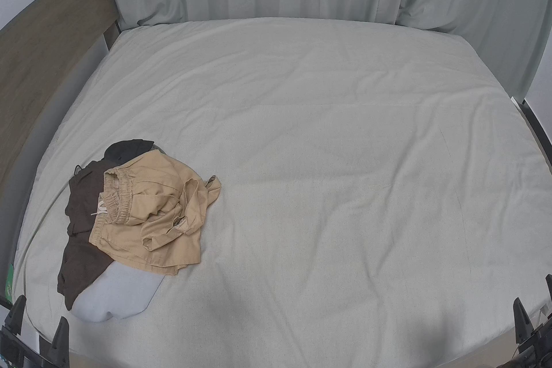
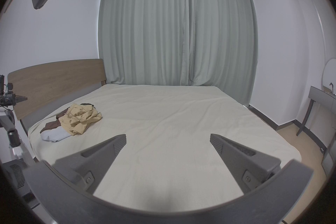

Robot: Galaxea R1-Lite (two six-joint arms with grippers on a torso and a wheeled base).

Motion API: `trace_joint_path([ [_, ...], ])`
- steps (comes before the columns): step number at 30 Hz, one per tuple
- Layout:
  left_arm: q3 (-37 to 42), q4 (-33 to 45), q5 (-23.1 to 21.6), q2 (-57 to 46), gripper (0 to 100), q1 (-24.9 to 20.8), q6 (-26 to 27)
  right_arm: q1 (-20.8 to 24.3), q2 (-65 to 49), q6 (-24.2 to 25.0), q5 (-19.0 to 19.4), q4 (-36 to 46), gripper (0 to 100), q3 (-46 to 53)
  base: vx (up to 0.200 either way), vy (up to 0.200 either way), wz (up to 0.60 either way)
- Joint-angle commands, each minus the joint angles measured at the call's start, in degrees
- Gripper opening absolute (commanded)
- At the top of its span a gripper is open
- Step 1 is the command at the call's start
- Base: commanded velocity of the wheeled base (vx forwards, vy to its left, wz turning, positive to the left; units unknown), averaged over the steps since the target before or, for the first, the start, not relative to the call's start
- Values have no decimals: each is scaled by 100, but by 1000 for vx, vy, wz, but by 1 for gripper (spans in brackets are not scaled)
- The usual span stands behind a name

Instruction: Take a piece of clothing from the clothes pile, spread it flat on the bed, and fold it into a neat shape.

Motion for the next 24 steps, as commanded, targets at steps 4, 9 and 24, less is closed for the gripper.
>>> trace_joint_path([
  [4, 101, -9, -4, -84, 100, -1, -78, 1, -22, -7, 4, 0, 100, 101, 0, 0, 0],
  [9, 101, -9, -4, -84, 100, 8, -52, 1, -22, -7, 4, 0, 100, 101, 0, 0, 0],
  [24, 101, -44, -13, -93, 100, 17, 27, -8, -22, -24, 4, 0, 100, 101, 0, 0, 0],
])
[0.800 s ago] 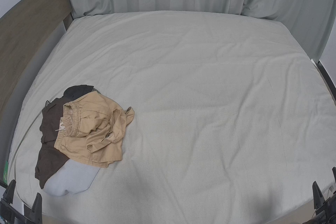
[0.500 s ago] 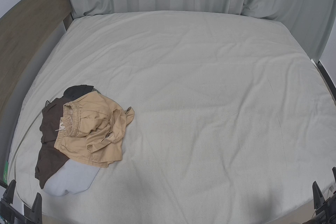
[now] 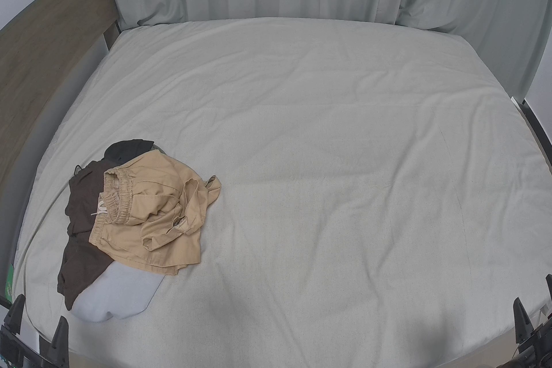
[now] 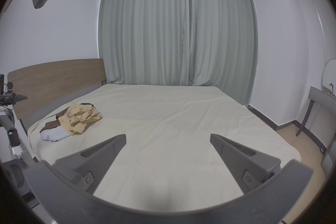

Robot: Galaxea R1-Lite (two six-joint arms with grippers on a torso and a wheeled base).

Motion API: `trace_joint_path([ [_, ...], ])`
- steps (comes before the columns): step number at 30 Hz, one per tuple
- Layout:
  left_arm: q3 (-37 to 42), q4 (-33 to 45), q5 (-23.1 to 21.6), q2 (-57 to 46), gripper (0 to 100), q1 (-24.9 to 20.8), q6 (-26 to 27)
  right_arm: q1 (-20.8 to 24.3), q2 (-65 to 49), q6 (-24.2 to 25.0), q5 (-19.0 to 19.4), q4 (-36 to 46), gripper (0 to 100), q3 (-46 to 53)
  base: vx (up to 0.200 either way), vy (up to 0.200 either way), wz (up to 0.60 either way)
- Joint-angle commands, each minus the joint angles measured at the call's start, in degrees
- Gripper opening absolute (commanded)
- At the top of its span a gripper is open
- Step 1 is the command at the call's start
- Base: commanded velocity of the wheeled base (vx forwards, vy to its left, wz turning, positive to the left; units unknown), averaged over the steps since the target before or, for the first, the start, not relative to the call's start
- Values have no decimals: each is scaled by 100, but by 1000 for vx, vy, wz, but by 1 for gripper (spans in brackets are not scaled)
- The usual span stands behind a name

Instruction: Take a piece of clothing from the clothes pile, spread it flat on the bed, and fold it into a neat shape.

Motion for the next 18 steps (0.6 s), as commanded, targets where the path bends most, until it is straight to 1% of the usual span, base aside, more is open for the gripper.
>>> trace_joint_path([
  [1, 101, -1, 1, -93, 100, 5, 0, 1, -22, -3, 1, 0, 100, 101, 0, 0, 0],
  [11, 101, -19, -7, -93, 100, 5, 106, 1, -22, -3, 10, 0, 100, 101, 0, 0, 0],
  [13, 101, -124, -7, -93, 100, -4, 88, 1, -22, -3, 10, 0, 100, 101, 0, 0, 0],
  [14, -31, -537, -7, -57, 100, 5, 80, 1, -22, -3, 10, 0, 100, 101, 0, 0, 0],
  [16, -259, -977, 1, 127, 100, -13, 62, 1, -14, -12, 1, 0, 100, 101, 0, 0, 0],
  [18, -356, -950, 1, 320, 100, -57, 62, 1, -22, -12, 10, 0, 100, 101, 0, 0, 0],
])
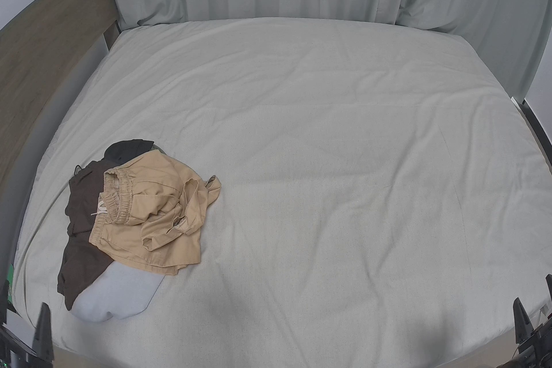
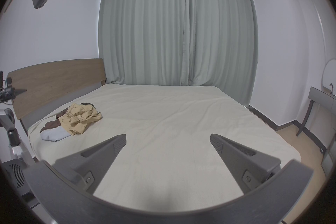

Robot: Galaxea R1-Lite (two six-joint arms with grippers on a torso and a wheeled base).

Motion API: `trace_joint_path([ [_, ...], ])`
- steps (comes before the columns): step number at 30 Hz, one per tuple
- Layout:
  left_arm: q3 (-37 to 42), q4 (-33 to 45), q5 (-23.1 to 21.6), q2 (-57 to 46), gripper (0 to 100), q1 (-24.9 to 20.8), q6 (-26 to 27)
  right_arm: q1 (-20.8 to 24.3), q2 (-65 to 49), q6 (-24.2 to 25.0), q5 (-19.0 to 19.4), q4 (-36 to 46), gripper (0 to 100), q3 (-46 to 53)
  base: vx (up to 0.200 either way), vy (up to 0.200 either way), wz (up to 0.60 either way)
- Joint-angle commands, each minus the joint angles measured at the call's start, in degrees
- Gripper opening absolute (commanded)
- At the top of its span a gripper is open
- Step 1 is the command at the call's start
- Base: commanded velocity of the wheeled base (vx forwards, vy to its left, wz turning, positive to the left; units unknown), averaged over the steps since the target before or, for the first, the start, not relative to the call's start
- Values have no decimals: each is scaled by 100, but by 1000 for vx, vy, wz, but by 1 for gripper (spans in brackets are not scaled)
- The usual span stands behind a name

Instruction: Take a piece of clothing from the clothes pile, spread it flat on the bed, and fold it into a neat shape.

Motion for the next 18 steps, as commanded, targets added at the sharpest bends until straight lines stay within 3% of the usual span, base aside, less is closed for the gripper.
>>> trace_joint_path([
  [1, -306, -265, 9, 309, 100, -56, -20, 1, -22, -11, 4, 0, 100, 101, 0, 0, 0],
  [5, -350, -213, 26, 714, 100, -398, -64, 1, -22, -2, 4, 0, 100, 101, 0, 0, 0],
  [18, -526, -142, -70, 1127, 100, -425, -152, 1, -22, -2, -5, 0, 100, 101, 0, 0, 0],
])
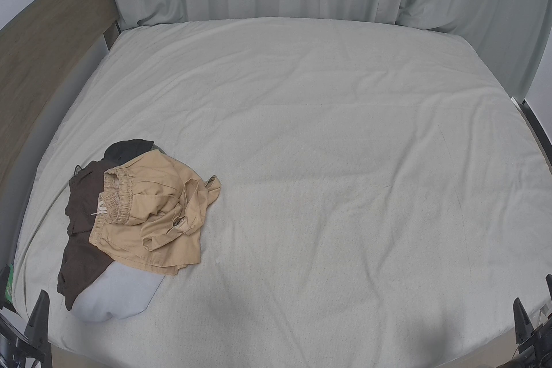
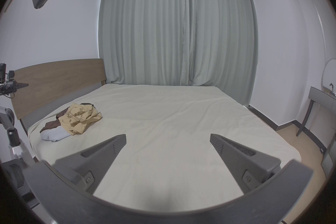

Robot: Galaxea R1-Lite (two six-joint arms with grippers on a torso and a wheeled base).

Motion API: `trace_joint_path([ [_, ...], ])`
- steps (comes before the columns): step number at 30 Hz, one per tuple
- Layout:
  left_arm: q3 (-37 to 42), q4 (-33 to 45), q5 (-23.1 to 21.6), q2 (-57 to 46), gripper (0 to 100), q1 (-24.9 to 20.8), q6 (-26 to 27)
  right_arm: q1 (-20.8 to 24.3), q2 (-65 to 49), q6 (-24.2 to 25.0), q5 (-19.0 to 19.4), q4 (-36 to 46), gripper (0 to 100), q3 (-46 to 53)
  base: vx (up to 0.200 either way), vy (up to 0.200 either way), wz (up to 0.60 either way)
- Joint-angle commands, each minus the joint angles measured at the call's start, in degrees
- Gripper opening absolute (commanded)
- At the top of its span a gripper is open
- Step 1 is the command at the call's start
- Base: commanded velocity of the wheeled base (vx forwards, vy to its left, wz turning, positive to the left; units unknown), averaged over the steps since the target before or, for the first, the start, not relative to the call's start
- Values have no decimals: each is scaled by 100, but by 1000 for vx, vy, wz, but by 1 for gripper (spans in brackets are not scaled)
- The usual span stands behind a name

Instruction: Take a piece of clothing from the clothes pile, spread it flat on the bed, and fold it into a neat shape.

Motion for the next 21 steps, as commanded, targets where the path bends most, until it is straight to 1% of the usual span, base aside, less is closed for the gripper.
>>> trace_joint_path([
  [1, -82, 113, -77, 212, 100, -17, -96, -2, -22, -3, 4, 0, 100, 101, 0, 0, 0],
  [4, -231, 271, -138, 440, 100, -122, -307, -2, -22, -3, 4, 0, 100, 101, 0, 0, 0],
  [8, -477, 271, -156, 765, 100, -351, -606, -2, -22, -3, 4, 0, 100, 101, 0, 0, 0],
  [16, -565, 245, -244, 1143, 100, -606, -720, -2, -22, -3, 4, 0, 100, 101, 0, 0, 0],
  [18, -583, 201, -279, 1310, 100, -623, -966, 7, -22, -3, 4, 0, 100, 101, 0, 0, 0],
  [21, -583, 201, -420, 1425, 100, -649, -1168, 16, -22, 5, -5, 0, 100, 101, 0, 0, 0],
])
